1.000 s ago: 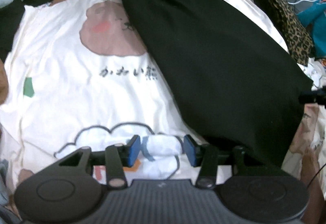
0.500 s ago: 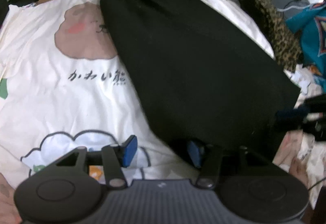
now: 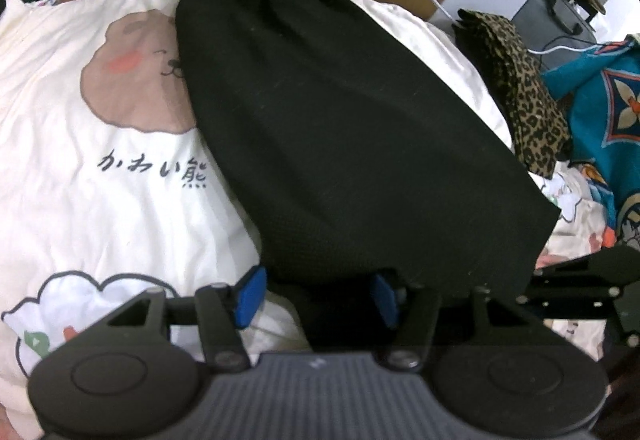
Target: Fold clothes
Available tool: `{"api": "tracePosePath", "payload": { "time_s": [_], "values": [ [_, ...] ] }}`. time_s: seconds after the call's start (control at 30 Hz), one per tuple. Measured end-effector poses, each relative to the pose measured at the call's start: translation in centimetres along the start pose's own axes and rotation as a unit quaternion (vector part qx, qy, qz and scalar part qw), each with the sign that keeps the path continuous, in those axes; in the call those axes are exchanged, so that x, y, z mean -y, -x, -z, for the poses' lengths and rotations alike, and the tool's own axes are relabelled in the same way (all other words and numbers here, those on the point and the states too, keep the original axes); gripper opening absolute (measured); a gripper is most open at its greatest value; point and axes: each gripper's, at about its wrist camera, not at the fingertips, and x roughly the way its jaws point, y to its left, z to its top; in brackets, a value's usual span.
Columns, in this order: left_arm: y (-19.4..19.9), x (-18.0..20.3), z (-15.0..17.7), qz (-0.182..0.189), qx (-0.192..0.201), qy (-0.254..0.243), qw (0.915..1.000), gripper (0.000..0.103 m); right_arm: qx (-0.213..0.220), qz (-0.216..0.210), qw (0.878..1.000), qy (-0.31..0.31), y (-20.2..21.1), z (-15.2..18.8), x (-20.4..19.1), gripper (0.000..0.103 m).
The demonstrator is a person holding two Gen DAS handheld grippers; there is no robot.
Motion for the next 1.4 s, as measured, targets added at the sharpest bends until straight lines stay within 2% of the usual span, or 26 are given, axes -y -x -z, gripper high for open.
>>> {"api": "tracePosePath", "payload": {
  "time_s": [0.13,0.2,0.23,0.3,0.33,0.37,0.63,0.77,0.83,0.9,0.97,1.0,1.07,1.3,1.4],
  "values": [
    [-0.1,0.8,-0.4,0.005,0.005,-0.010,0.9999,0.061,0.003,0.017,1.000,0.009,-0.6,-0.5,-0.2,0.050],
    [-0.1,1.0,-0.5,0.002,0.008,-0.015,0.9999,0.062,0.001,0.017,1.000,0.006,-0.8,-0.4,0.1,0.027],
    [-0.1,1.0,-0.5,0.001,0.008,-0.016,0.9998,0.062,-0.001,0.017,1.000,0.004,-0.9,-0.4,0.2,0.012],
    [-0.2,0.7,-0.4,0.000,0.006,-0.012,0.9999,0.063,0.000,0.018,1.000,-0.003,-0.7,-0.2,0.5,0.007],
    [-0.2,0.5,-0.2,-0.003,0.003,-0.012,0.9999,0.063,0.001,0.018,1.000,-0.005,-0.6,-0.2,0.6,0.001],
    [-0.3,0.3,0.0,-0.007,0.001,-0.013,0.9999,0.063,0.003,0.018,1.000,-0.007,-0.4,-0.1,0.7,0.000],
    [-1.5,-0.7,1.2,-0.041,-0.005,-0.028,0.9987,0.063,0.007,0.015,1.000,-0.013,-0.1,-0.1,1.0,0.000],
    [-2.6,-0.8,1.2,-0.038,-0.003,-0.037,0.9986,0.055,0.008,0.016,1.000,-0.015,0.0,-0.2,1.0,0.000],
    [-3.0,-1.2,1.2,-0.043,-0.002,-0.032,0.9985,0.042,0.008,0.012,1.000,-0.017,0.1,-0.1,1.1,0.000],
    [-2.9,-1.6,1.2,-0.047,0.001,-0.028,0.9985,0.027,0.006,-0.006,1.000,-0.018,0.2,-0.1,1.1,0.004],
    [-2.5,-2.0,1.3,-0.047,0.004,-0.021,0.9987,0.020,0.007,-0.021,1.000,-0.019,0.5,0.0,1.2,0.007],
    [-2.4,-2.2,1.4,-0.046,0.006,-0.016,0.9988,0.017,0.011,-0.026,0.999,-0.019,0.8,-0.1,1.2,0.012],
    [-2.0,-2.6,1.6,-0.046,0.010,-0.008,0.9989,0.013,0.020,-0.031,0.999,-0.021,1.3,-0.1,1.4,0.045],
    [-1.0,-4.3,2.2,-0.044,0.017,0.023,0.9986,0.006,0.026,-0.014,0.998,-0.052,1.6,0.1,3.0,0.046],
    [-0.8,-5.2,2.5,-0.035,0.013,0.043,0.9984,0.005,0.006,-0.002,0.999,-0.049,0.3,0.6,3.2,0.046]
  ]
}}
